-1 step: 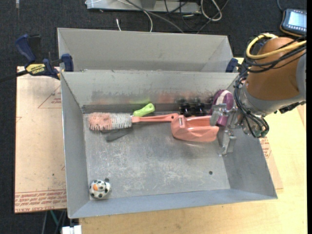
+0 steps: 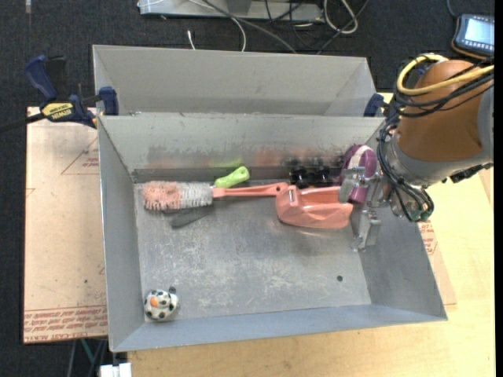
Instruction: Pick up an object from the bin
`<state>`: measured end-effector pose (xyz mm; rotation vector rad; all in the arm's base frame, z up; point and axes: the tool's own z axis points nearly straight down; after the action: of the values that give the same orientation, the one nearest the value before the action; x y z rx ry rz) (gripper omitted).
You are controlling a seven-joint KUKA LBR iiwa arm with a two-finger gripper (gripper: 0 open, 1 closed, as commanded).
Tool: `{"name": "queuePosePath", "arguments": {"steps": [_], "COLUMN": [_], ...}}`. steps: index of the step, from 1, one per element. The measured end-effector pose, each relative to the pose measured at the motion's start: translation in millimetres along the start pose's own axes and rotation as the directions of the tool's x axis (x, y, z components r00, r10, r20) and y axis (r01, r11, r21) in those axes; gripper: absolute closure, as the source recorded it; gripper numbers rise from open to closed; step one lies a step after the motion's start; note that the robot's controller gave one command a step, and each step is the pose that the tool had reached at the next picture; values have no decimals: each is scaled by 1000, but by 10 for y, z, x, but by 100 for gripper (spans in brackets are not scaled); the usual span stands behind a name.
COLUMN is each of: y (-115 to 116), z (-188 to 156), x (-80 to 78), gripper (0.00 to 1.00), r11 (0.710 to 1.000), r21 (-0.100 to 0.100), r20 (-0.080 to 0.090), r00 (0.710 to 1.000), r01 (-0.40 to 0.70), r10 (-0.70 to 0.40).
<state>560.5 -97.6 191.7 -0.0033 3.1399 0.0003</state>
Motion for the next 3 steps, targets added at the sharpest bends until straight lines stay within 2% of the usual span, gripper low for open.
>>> {"name": "queuePosePath", "arguments": {"steps": [1,2,3], "y": [-114,16,15], "z": [685,644,645], "x": [-164,-168,-167], "gripper": [0,100,100], "r11": [981,975,975], "r21": [1,1,1], "r20": [5,7,6], "r00": [981,975,975], "r01": [195,220,220], "r10": [-195,-220,-220]}}
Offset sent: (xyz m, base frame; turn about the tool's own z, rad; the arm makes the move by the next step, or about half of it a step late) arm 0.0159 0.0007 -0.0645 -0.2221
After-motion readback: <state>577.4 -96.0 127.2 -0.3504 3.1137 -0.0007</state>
